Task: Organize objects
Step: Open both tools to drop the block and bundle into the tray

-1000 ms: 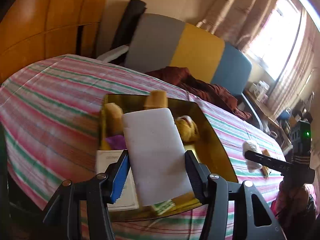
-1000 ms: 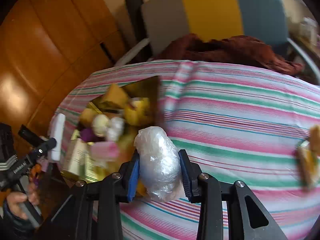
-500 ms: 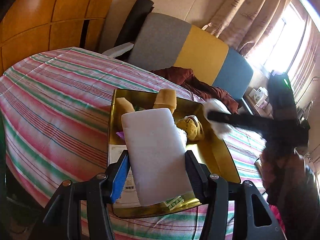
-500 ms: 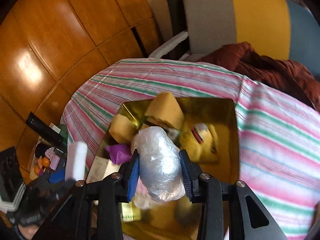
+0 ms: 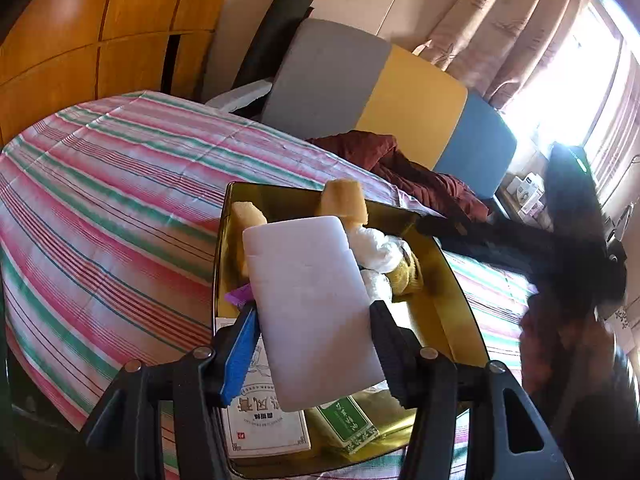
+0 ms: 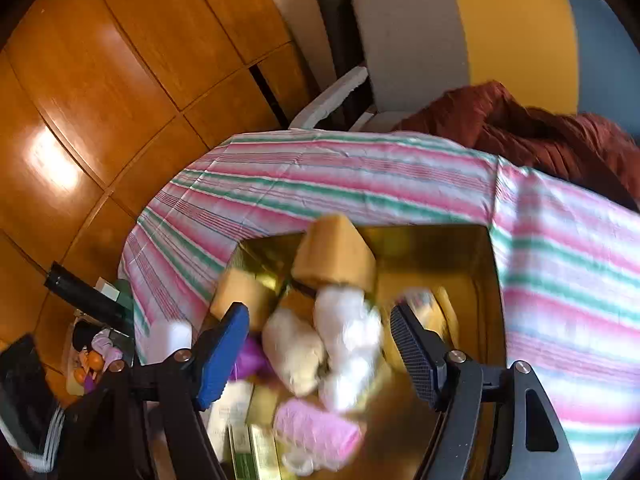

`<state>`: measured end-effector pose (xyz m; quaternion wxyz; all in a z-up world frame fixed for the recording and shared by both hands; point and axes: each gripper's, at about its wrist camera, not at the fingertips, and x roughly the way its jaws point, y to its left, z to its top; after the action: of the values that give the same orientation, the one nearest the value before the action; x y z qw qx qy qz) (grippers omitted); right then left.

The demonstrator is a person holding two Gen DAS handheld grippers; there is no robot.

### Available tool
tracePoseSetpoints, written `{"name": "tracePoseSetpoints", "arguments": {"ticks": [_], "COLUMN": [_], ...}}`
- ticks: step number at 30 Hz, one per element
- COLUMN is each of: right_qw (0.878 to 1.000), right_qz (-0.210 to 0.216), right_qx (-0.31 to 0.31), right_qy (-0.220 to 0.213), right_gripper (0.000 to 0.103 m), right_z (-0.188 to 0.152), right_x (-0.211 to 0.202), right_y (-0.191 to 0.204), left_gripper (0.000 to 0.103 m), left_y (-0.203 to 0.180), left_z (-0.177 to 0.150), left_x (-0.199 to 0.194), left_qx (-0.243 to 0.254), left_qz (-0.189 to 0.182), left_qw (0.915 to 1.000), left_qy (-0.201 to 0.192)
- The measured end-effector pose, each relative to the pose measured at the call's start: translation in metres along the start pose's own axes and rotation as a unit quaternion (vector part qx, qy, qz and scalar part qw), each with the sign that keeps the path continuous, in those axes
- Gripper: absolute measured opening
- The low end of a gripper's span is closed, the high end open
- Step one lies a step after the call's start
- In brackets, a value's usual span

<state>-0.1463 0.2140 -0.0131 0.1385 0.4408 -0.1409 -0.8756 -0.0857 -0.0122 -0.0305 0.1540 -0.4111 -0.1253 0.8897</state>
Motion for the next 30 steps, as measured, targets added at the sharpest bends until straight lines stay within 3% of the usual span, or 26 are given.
{"name": "tracePoseSetpoints", "arguments": {"ticks": [12, 14, 16, 22, 30], "right_qw": [0.999, 0.999, 0.999, 0.999, 0.999], "right_qz": [-0.020, -0.019, -0.018, -0.019, -0.026], "right_qx": [0.033, 0.035, 0.036, 0.040, 0.036], "right_qy": [-0.006, -0.010, -0.014, -0.018, -0.025], "right_gripper": [0.076, 0.077, 0.078, 0.078, 0.078], "right_z": [-0.054, -0.058, -0.062, -0.072, -0.083], "right_x": [-0.029, -0.033, -0.037, -0.045, -0.055], "right_y": [-0.022, -0.022, -0.022, -0.022, -0.017], "left_gripper": [0.064, 0.078, 0.085, 0.086, 0.085], "left_y": [-0.019, -0.016, -0.013, -0.006, -0.003], "left_z": [0.042, 0.046, 0.044, 0.033, 0.006], "left_x": [0.028, 0.034, 0.039, 0.026, -0.005], "left_qx": [0.030, 0.025, 0.028, 0.013, 0.016], "left_qz": [0.030, 0.041, 0.040, 0.041, 0.079], "left_qw": [0.9991, 0.9988, 0.9987, 0.9991, 0.9967], "left_qy": [-0.008, 0.002, 0.014, 0.001, -0.006]}}
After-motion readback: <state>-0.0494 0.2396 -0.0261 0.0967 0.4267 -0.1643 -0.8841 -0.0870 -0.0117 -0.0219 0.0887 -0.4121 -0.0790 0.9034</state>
